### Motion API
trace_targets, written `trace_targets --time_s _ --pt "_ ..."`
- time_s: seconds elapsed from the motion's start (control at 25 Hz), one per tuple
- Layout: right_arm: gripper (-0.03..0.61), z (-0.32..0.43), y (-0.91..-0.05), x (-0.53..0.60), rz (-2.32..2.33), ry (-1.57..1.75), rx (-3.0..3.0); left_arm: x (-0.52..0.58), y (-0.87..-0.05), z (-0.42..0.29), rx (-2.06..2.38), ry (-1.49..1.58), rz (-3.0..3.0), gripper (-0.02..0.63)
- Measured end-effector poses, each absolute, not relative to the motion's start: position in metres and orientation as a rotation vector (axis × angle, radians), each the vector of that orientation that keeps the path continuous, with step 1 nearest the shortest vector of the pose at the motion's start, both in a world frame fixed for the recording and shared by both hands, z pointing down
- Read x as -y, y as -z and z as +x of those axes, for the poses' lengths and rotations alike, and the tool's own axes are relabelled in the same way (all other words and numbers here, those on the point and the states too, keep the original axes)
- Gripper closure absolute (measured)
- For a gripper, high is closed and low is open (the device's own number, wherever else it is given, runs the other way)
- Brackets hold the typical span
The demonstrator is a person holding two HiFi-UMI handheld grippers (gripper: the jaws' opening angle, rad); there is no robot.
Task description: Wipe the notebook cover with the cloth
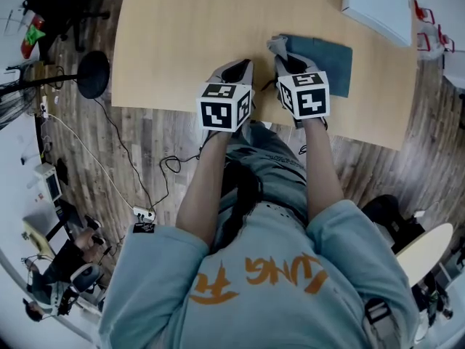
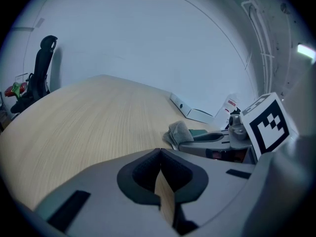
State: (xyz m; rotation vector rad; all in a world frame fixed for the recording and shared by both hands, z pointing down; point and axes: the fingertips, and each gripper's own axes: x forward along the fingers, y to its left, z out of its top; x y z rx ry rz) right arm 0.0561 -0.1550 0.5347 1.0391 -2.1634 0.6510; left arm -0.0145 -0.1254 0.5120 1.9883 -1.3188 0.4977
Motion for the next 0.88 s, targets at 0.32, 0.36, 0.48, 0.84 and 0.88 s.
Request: trace_targets --time_s 0.32,0.36,0.48,0.84,0.88 --pt "0.548 0.062 -0.535 0.157 1.057 -0.668 2.151 0.127 -0.508 -0.007 1.321 -0.524 2.008 0.596" --pt "0.548 0.063 -0.535 0.157 1.059 -0.671 2.148 0.127 -0.508 -0.006 1.320 -0.526 2.011 0.596" --pt "0.548 0.064 -0.534 0.156 1.069 -0.679 2.145 0.126 -0.506 -0.006 1.316 -0.527 2.016 0.597" --pt "0.548 0.075 -0.534 0.156 1.107 -0.701 2.132 0.123 -0.506 -0.003 1.304 -0.535 2.023 0.597" --pt "0.548 0.076 -0.534 0.156 1.111 -0.706 2.133 0.123 -0.506 -0.003 1.303 -0.536 2.025 0.597"
